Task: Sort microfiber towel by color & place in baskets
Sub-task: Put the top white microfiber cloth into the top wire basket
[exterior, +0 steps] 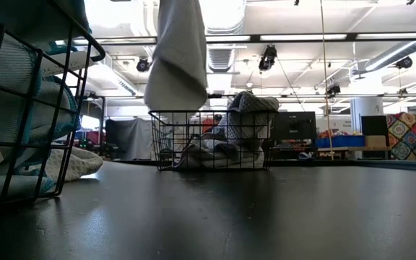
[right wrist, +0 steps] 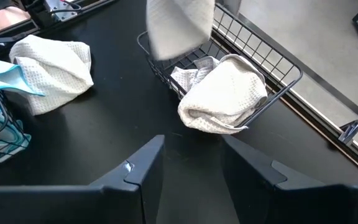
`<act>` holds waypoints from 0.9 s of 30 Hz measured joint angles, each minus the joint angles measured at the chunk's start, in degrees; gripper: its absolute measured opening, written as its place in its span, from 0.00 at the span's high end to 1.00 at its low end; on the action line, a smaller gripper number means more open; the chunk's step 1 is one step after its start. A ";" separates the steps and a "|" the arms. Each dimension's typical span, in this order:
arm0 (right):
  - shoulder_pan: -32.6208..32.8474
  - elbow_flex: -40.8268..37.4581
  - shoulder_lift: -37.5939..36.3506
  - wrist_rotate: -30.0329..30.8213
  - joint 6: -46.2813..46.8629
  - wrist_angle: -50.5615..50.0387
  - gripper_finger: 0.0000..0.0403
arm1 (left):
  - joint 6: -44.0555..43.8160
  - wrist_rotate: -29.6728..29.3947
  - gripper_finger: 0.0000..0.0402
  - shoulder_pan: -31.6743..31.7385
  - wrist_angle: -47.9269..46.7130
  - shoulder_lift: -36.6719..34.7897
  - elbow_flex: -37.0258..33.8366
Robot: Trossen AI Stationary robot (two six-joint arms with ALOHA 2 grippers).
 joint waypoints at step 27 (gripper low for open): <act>1.62 0.00 1.99 -3.00 0.87 -0.18 0.64 | -0.15 8.75 1.00 -0.01 -13.76 13.60 0.00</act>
